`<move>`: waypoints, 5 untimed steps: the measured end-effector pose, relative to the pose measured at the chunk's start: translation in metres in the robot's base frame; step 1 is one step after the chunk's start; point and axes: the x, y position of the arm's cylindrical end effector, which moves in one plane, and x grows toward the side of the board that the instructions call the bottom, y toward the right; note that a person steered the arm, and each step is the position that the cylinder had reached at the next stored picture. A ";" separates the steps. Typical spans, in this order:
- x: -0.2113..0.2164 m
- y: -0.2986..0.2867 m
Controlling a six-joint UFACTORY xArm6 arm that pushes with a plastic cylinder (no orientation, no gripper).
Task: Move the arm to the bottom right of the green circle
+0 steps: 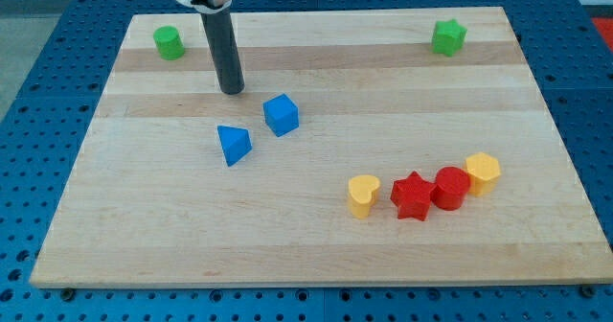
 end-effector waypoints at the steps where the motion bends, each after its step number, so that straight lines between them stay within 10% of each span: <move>1: -0.018 0.001; 5: -0.045 -0.005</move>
